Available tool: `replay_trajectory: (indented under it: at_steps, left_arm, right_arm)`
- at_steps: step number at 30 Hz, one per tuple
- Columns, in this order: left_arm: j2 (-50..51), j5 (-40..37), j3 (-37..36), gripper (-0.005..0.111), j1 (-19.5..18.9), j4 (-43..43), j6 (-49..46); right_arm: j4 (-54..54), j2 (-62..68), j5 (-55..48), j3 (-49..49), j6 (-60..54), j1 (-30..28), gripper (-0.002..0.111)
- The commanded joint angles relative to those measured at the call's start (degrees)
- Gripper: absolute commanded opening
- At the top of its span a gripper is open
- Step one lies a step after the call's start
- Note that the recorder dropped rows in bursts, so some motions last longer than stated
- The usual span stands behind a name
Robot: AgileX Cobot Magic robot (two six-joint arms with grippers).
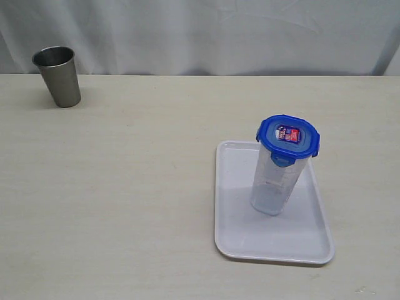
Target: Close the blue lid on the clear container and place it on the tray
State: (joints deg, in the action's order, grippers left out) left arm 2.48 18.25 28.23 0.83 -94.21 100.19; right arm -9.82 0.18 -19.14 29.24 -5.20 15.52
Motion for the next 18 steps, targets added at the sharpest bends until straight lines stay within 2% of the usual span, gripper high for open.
replay_trajectory:
  at_steps: [1,11,15,18]
  left_arm:
    - [-0.3,-0.2,-0.1,0.0,0.2,-0.1,0.5]
    - [-0.3,0.9,-0.1,0.0,0.2,2.0,0.5]
    - [-0.5,3.9,-0.3,0.0,0.2,19.6,2.1]
    - [-0.5,9.6,-1.7,0.0,0.2,33.5,2.0]
  right_arm:
    - [0.0,-0.2,-0.5,-0.2,0.0,0.0,0.004]
    - [0.0,-0.2,-0.5,-0.2,0.0,0.0,0.004]
    - [0.0,-0.2,-0.5,-0.2,0.0,0.0,0.004]
    - [0.0,-0.2,-0.5,-0.2,0.0,0.0,0.004]
